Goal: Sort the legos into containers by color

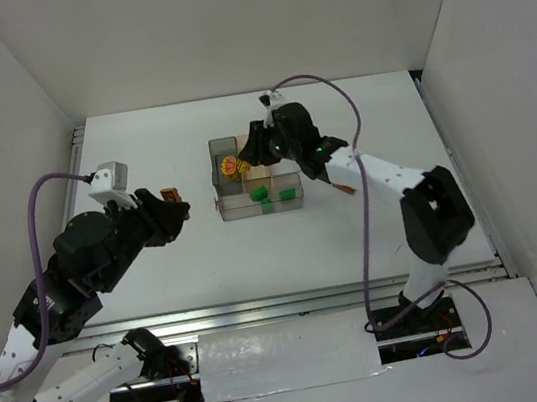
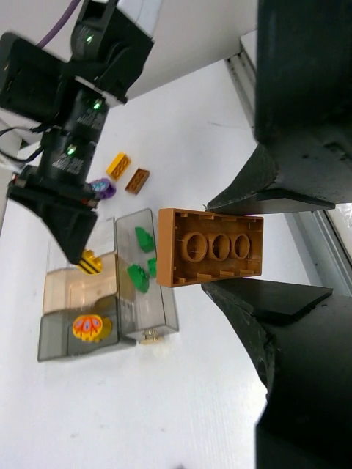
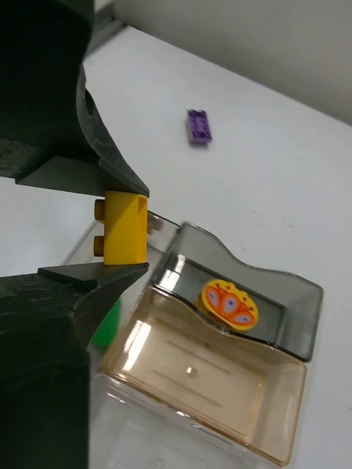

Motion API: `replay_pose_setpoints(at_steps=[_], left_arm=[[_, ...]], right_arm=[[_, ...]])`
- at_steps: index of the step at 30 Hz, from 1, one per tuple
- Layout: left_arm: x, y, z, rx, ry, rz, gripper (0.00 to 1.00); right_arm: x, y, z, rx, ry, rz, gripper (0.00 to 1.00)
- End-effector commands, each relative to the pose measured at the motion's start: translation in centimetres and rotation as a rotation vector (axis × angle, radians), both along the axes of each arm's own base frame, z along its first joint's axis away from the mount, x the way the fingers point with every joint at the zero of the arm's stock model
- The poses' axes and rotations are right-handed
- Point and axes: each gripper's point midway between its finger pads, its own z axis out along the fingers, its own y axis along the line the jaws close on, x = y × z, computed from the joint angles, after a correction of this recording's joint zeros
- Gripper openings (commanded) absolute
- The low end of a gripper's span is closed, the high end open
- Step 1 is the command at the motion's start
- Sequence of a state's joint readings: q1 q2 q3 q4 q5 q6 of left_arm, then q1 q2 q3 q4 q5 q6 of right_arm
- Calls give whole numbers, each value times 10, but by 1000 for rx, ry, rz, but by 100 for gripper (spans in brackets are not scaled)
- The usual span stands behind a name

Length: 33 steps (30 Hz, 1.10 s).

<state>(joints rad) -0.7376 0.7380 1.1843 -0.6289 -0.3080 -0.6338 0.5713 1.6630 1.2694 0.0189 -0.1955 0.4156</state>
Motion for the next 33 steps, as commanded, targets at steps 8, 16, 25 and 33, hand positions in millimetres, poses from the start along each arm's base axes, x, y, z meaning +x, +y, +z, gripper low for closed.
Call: replay_pose_setpoints(at_steps=[8,16,25,33], left_arm=[[8,27,-30,134,-28,92,0],[5,27,-36,155,-31,71,0],[1,25,-43,161,-22,44,0],[-1,23,-42,157,-26,27,0]], right_arm=[[95,43,-34,-107,61,-140,0],[101,72,-66,-156,66,-119,2],[88,88,-96,-209,88,-103,24],[86,83,-94,-213,86,-110,52]])
